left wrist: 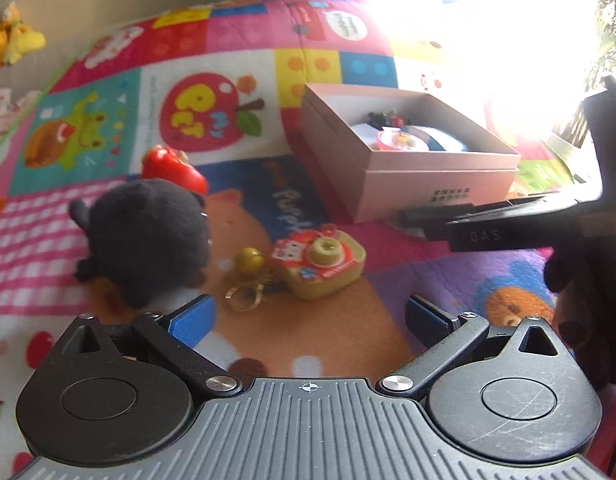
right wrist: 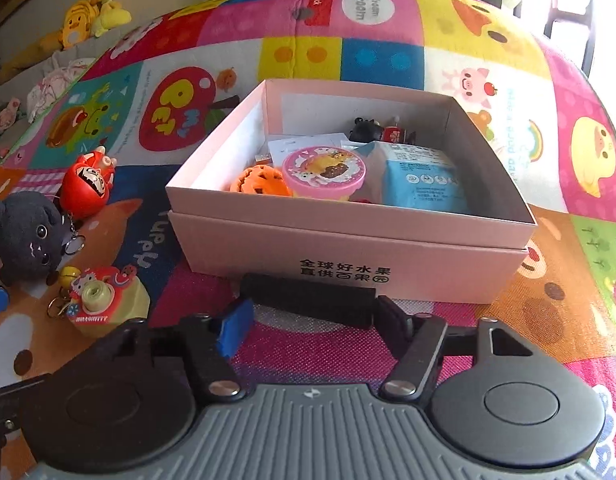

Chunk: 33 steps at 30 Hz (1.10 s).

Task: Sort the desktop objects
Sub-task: 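Move the left tool to the Hello Kitty toy while the right tool approaches the black cylinder, then close the left tool on the Hello Kitty toy while the right tool grasps the black cylinder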

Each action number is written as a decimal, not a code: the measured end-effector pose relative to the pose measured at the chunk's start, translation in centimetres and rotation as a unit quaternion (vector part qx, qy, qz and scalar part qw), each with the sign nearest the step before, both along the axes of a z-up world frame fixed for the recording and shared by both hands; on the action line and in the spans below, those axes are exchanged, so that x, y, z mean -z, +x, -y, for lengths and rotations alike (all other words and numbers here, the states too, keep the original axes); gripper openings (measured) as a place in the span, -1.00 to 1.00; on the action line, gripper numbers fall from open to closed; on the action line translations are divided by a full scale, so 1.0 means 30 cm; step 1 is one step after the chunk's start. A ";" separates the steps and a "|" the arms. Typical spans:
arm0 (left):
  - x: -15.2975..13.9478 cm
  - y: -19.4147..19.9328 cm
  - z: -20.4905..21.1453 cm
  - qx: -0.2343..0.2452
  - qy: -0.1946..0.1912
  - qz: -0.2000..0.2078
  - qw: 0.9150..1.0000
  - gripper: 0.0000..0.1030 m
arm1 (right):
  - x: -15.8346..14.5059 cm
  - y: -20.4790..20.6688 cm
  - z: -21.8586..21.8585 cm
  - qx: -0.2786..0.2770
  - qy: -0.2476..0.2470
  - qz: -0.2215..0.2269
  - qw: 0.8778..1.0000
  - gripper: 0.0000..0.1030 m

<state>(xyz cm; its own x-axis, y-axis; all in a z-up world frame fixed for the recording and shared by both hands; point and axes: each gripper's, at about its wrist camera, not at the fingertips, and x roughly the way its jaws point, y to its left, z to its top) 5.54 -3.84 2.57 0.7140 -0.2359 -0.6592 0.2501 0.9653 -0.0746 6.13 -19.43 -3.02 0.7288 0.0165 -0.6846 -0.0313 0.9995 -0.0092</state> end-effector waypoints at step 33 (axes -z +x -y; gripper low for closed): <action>-0.005 -0.114 -0.006 0.044 0.044 0.025 0.998 0.69 | 0.004 0.010 -0.040 0.034 0.037 -0.008 0.999 0.65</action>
